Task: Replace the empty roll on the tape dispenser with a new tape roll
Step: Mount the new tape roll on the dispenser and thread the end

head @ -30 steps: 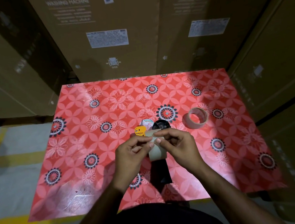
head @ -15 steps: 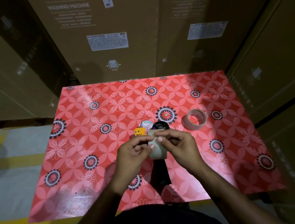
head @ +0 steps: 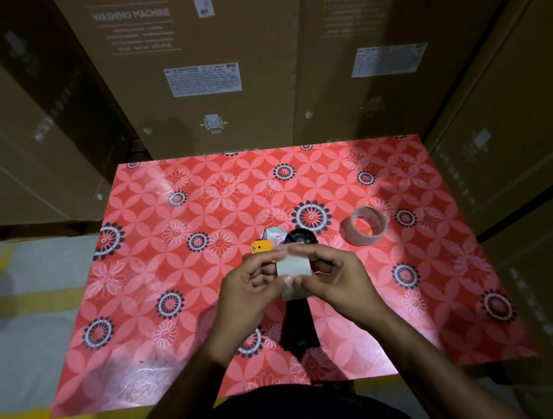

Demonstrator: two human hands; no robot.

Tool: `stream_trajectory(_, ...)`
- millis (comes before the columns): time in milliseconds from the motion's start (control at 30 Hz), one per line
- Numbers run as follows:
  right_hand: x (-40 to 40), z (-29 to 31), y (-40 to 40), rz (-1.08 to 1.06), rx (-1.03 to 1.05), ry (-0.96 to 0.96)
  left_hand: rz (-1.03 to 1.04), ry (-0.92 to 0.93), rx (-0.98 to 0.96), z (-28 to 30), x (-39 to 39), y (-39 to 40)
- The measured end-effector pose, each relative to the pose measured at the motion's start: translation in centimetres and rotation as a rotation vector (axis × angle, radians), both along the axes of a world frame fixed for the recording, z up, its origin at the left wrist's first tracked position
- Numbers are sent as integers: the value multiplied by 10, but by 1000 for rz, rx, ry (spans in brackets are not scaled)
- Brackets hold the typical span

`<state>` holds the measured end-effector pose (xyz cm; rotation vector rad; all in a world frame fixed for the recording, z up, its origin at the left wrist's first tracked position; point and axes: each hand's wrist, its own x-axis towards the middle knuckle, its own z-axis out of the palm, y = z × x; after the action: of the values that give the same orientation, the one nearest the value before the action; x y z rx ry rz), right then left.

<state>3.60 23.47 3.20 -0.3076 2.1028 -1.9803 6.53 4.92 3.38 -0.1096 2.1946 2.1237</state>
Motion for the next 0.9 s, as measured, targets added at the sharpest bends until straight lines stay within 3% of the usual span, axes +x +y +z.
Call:
stream_trajectory(133, -2, 0, -2, -78, 49, 4, 50, 17, 25, -4, -1, 2)
stream_trajectory(267, 0, -2, -7, -150, 53, 2, -34, -7, 159, -2, 1, 3)
stream_trajectory(433, 3, 5, -5, 5, -2, 9, 56, 28, 30, -3, -2, -1)
stream_trajectory(667, 1, -1, -8, -148, 0, -6, 5, 14, 112, 0, 1, -2)
stream_trajectory(900, 1, 5, -4, -25, 4, 7, 95, 32, 89, -3, -3, -3)
